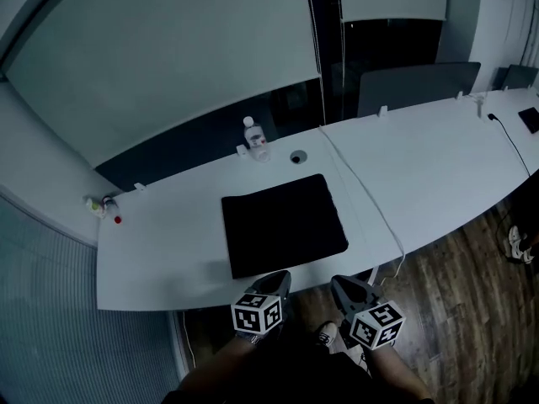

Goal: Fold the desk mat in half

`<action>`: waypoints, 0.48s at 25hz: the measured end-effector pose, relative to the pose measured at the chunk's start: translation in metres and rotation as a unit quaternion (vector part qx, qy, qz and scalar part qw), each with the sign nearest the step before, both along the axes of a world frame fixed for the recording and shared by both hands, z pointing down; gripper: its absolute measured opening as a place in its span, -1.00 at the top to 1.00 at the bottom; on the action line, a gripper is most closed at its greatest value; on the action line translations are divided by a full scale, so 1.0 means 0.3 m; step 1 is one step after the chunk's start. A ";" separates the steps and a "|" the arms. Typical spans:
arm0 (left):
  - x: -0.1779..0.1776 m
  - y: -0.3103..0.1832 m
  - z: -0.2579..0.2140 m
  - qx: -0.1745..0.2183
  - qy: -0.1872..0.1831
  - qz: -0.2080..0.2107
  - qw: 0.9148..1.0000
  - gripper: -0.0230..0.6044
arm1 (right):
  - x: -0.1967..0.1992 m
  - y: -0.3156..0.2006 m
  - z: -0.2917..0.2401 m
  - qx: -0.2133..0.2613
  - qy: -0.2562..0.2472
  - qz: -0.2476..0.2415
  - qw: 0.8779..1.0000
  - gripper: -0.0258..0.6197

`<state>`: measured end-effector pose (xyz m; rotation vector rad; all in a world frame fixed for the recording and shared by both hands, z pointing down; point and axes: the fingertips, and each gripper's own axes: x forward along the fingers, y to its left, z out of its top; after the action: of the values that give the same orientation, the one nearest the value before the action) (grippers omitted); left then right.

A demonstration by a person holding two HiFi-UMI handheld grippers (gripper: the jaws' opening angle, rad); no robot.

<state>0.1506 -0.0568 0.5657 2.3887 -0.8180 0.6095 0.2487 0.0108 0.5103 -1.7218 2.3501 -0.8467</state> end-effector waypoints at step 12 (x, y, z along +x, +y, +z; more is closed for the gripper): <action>-0.397 -0.035 -0.080 0.004 0.038 -0.028 0.999 0.91 | -0.398 -0.133 -0.002 -0.019 0.026 -0.044 0.999 0.86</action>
<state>0.0315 -0.0672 0.5416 2.3735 -0.8525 0.4910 0.1294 -0.0291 0.5098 -1.6863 2.4756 -0.8747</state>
